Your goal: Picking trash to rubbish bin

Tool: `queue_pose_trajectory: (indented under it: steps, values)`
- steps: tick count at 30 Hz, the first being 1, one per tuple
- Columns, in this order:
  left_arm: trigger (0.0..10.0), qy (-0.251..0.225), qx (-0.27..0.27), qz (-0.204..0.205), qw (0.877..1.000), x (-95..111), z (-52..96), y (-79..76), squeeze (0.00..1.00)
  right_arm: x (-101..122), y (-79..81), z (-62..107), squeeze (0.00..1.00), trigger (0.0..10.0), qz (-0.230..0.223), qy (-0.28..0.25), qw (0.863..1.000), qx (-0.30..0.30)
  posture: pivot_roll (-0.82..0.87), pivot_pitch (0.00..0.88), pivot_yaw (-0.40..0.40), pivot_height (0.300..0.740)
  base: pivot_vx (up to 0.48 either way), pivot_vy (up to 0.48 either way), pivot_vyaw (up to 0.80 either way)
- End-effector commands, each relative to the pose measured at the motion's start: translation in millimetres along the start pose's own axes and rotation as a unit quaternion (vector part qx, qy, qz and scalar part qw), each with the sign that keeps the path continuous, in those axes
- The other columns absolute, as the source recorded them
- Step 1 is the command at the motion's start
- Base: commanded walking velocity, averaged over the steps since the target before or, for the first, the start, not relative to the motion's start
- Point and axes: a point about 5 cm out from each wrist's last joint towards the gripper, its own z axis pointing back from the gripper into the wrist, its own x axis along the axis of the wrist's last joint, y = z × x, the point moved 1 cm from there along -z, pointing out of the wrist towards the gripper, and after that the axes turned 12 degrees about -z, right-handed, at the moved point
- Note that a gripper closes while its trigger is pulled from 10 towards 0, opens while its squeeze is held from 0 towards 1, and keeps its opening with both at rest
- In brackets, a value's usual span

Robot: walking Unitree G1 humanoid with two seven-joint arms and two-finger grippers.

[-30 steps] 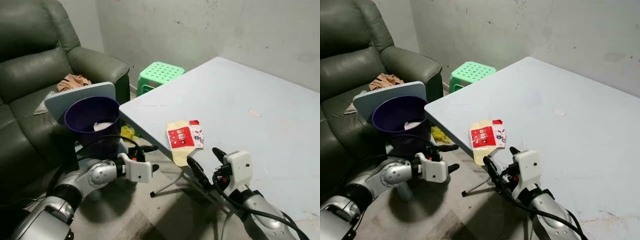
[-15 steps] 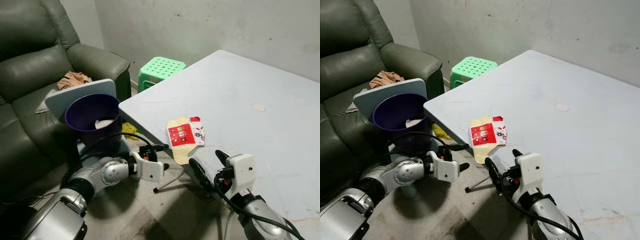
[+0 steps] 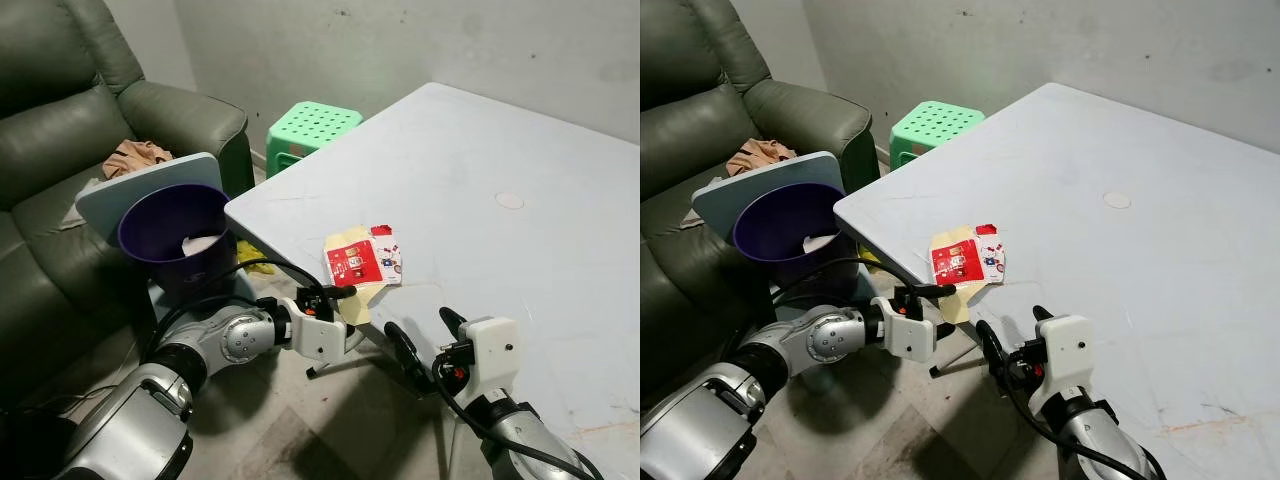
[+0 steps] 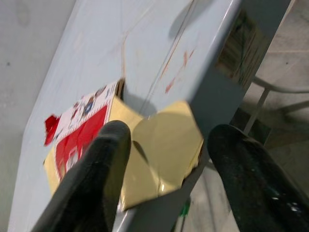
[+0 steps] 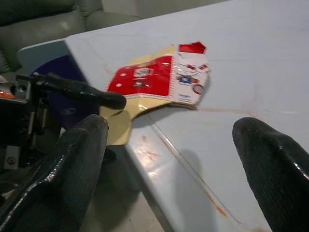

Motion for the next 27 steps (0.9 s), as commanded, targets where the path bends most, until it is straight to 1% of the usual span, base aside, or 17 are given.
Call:
queue_pose_trajectory:
  steps: [1,2,14,27]
  values:
    - [1.0,-0.001,-0.007,-0.003,1.0,-1.9,2.2,1.2,0.0,2.3,2.8,2.1,0.0,10.0,0.001,-0.002,1.0,0.002,-0.31,0.126,0.074,0.74,0.0,0.0,0.0]
    - [0.0,-0.002,-0.008,-0.001,1.0,-1.5,1.7,1.6,0.0,1.8,2.7,2.7,0.0,10.0,0.003,-0.001,1.0,-0.001,-0.31,0.127,0.075,0.74,0.0,0.0,0.0]
    - [0.0,-0.006,-0.01,-0.005,1.0,-2.4,3.5,5.3,0.0,-0.1,4.2,2.9,0.0,10.0,-0.002,0.001,1.0,-0.003,-0.3,0.135,0.076,0.74,0.0,0.0,0.0]
    - [0.0,-0.003,-0.014,-0.001,1.0,-3.4,4.3,3.9,0.0,-1.8,5.4,4.0,0.0,10.0,-0.004,0.003,1.0,-0.003,-0.3,0.138,0.074,0.74,0.0,0.0,0.0]
